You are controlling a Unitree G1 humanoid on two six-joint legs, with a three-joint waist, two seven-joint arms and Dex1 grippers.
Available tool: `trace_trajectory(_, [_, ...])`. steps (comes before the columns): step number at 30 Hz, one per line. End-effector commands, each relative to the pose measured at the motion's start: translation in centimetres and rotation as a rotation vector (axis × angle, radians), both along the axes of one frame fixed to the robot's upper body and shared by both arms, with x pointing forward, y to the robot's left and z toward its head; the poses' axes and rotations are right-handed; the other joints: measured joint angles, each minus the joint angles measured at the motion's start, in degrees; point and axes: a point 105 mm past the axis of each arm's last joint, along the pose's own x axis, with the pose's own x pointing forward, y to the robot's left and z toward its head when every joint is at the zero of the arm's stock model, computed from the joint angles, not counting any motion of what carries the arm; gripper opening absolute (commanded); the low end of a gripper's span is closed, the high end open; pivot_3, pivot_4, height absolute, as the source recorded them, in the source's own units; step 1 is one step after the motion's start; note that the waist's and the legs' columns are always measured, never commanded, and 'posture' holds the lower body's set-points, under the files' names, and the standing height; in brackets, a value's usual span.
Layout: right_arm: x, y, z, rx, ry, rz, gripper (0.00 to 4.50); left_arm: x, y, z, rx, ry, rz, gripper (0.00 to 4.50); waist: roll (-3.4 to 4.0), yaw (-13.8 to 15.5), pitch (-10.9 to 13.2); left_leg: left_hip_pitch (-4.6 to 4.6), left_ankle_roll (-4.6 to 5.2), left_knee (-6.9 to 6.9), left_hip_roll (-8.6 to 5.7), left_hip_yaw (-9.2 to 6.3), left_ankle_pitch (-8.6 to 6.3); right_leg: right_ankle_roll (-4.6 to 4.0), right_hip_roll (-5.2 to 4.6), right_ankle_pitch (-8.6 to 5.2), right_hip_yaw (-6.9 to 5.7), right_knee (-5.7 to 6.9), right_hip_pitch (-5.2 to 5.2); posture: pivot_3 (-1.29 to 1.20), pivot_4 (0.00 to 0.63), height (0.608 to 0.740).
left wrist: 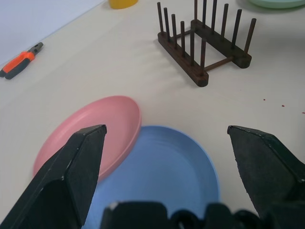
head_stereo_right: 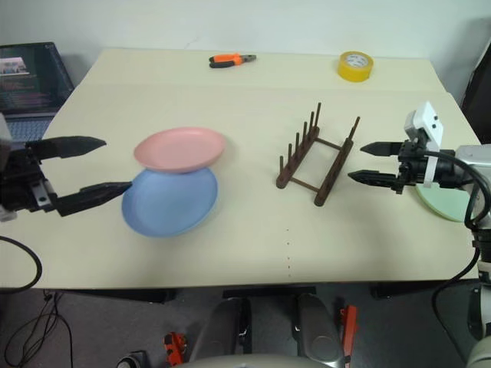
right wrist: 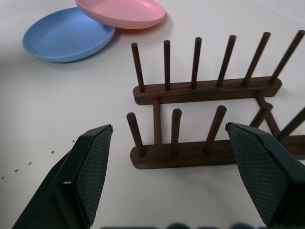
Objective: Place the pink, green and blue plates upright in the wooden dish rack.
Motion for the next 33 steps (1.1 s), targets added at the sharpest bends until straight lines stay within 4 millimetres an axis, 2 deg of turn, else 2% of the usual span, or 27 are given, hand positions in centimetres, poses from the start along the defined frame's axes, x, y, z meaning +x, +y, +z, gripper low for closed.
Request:
trace_trajectory(1, [-0.3,-0.3,1.7,0.001,-0.067,0.001,4.14,-0.2,0.1,1.2,0.032,-0.034,0.001,4.5,0.0,0.0,0.0,0.0,0.0,0.0,0.0,0.01,0.0,0.0,0.0,0.0,0.0,0.0,0.0,0.0,0.15,0.74])
trace_trajectory(4, [-0.1,-0.1,1.7,0.004,-0.071,0.007,4.14,-0.4,-0.2,1.2,0.031,-0.03,-0.001,4.5,0.0,0.0,0.0,0.01,0.0,0.0,0.0,0.01,0.0,0.0,0.0,0.0,0.0,0.0,0.0,0.0,0.15,0.74])
trace_trajectory(6, [0.0,-0.2,1.8,0.006,-0.075,0.009,4.14,-0.3,-1.4,0.7,0.011,-0.022,-0.033,4.5,0.0,0.0,0.0,0.01,0.0,0.0,0.01,0.0,0.0,0.0,0.0,0.0,0.0,0.0,0.01,0.0,0.15,0.74])
trace_trajectory(9, [0.4,0.0,1.9,0.002,-0.082,0.009,4.14,0.4,-5.8,-1.3,-0.03,-0.008,-0.142,4.5,0.03,0.1,0.0,0.05,0.0,0.02,-0.03,0.0,0.0,0.01,0.0,0.01,0.02,0.0,0.07,0.0,0.15,0.74])
trace_trajectory(13, [0.4,0.2,2.6,-0.01,-0.102,0.014,4.14,3.5,-13.3,-4.6,-0.049,-0.047,-0.168,4.5,-0.05,1.4,0.0,0.12,0.05,0.15,-0.18,0.05,0.03,0.26,0.1,0.15,0.04,-0.04,0.37,0.0,0.15,0.74])
trace_trajectory(15, [0.3,0.0,2.8,-0.015,-0.106,0.012,4.14,4.2,-15.5,-5.8,-0.028,-0.055,-0.166,4.5,-0.13,1.4,-0.1,0.1,0.07,0.19,-0.2,0.07,0.06,0.64,0.13,0.39,0.15,-0.04,0.37,0.0,0.15,0.74])
trace_trajectory(19, [-0.4,-0.2,3.2,-0.027,-0.108,0.003,4.14,4.8,-19.6,-8.8,0.019,-0.03,-0.18,4.5,-0.12,1.2,-0.1,0.11,0.08,0.12,-0.21,0.13,0.05,0.63,0.13,0.38,0.23,-0.06,0.28,0.0,0.15,0.74])
trace_trajectory(23, [-1.3,-0.5,3.3,-0.054,-0.1,-0.014,4.14,6.3,-21.7,-11.2,0.062,0.016,-0.098,4.5,-0.11,1.2,-0.1,0.14,0.08,0.09,-0.22,0.0,0.05,0.51,0.21,0.31,0.14,0.02,0.29,0.0,0.15,0.74])
trace_trajectory(28, [-2.2,-0.7,3.6,-0.062,-0.104,-0.03,4.14,8.6,-22.4,-12.0,0.082,-0.002,0.069,4.5,-0.1,1.1,-0.1,0.19,0.08,0.12,-0.22,-0.09,0.06,0.5,0.22,0.31,0.1,0.08,0.32,0.0,0.15,0.74])
trace_trajectory(33, [-2.8,-1.0,3.8,-0.07,-0.107,-0.054,4.14,10.1,-23.0,-12.8,0.072,0.015,0.146,4.5,-0.1,1.0,-0.1,0.2,0.08,0.12,-0.24,-0.07,0.06,0.51,0.2,0.32,0.14,0.04,0.35,0.0,0.15,0.74])
